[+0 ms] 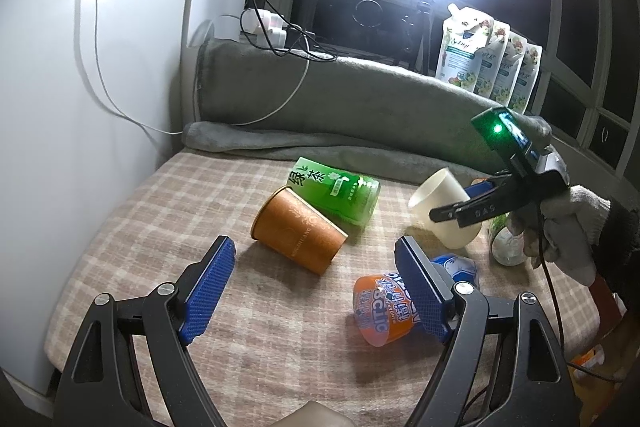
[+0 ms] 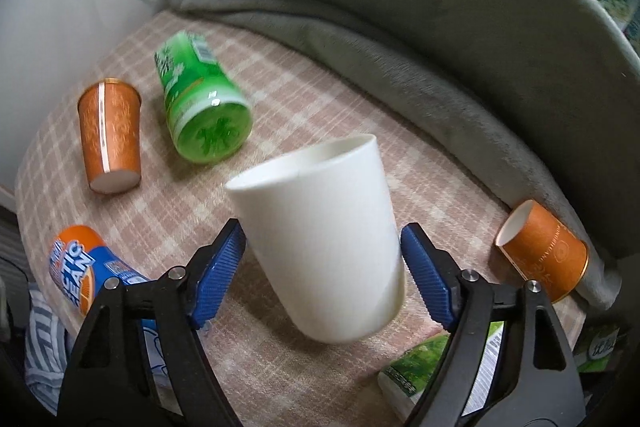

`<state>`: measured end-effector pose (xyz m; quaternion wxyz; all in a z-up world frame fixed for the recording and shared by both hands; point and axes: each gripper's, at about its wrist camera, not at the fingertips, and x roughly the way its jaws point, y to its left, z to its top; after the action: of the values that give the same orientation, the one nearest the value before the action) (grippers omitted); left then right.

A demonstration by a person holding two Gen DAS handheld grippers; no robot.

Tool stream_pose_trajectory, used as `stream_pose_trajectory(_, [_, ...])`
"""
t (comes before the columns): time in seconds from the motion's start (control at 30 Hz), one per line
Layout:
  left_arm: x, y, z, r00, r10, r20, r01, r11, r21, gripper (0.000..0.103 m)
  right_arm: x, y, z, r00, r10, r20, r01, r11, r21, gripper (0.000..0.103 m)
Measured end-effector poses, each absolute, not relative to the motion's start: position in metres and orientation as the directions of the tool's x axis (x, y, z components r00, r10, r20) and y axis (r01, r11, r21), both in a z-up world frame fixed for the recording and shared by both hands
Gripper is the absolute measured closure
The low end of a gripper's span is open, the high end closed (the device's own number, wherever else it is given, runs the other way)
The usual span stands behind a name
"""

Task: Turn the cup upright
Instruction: 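Close the right gripper on the white cup's rim and lift it, then rotate the right gripper to turn the white cup base-down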

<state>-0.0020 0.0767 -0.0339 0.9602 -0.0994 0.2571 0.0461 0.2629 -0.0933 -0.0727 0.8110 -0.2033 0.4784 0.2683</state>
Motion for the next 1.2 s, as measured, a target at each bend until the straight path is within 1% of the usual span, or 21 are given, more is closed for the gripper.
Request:
stream_pose_trajectory(0.2, [-0.002, 0.074, -0.032, 0.866, 0.035, -0.499, -0.135, 0.977, -0.166, 0.021, 0.253, -0.106, -0.057, 0.438, 0.287, -0.852, -0.606, 0.794, -0.044, 0.022])
stream_pose_trajectory(0.33, [-0.002, 0.068, -0.031, 0.867, 0.024, -0.498, -0.119, 0.98, -0.16, 0.021, 0.232, -0.123, -0.039, 0.457, 0.339, -0.822, -0.592, 0.806, 0.004, 0.022])
stream_pose_trajectory(0.53, [0.001, 0.056, -0.029, 0.866, -0.017, -0.5, -0.073, 0.984, -0.16, 0.021, 0.177, -0.157, -0.02, 0.461, 0.422, -0.781, -0.564, 0.819, 0.11, 0.022])
stream_pose_trajectory(0.63, [0.0, 0.048, -0.029, 0.863, -0.05, -0.502, -0.04, 0.985, -0.167, 0.021, 0.148, -0.179, -0.018, 0.439, 0.47, -0.766, -0.532, 0.823, 0.201, 0.022])
stream_pose_trajectory(0.83, [0.002, 0.024, -0.035, 0.826, -0.146, -0.545, 0.051, 0.981, -0.186, 0.021, 0.111, -0.218, -0.047, 0.333, 0.554, -0.763, -0.425, 0.81, 0.403, 0.022])
stream_pose_trajectory(0.97, [0.002, 0.012, -0.039, 0.799, -0.207, -0.564, 0.093, 0.97, -0.223, 0.021, 0.101, -0.235, -0.077, 0.248, 0.63, -0.736, -0.322, 0.77, 0.55, 0.022])
stream_pose_trajectory(1.07, [0.003, 0.004, -0.042, 0.778, -0.239, -0.582, 0.112, 0.963, -0.246, 0.021, 0.101, -0.24, -0.096, 0.218, 0.653, -0.726, -0.266, 0.755, 0.599, 0.022])
stream_pose_trajectory(1.2, [0.005, -0.008, -0.044, 0.752, -0.271, -0.6, 0.139, 0.956, -0.258, 0.021, 0.105, -0.249, -0.111, 0.22, 0.677, -0.702, -0.207, 0.736, 0.645, 0.022])
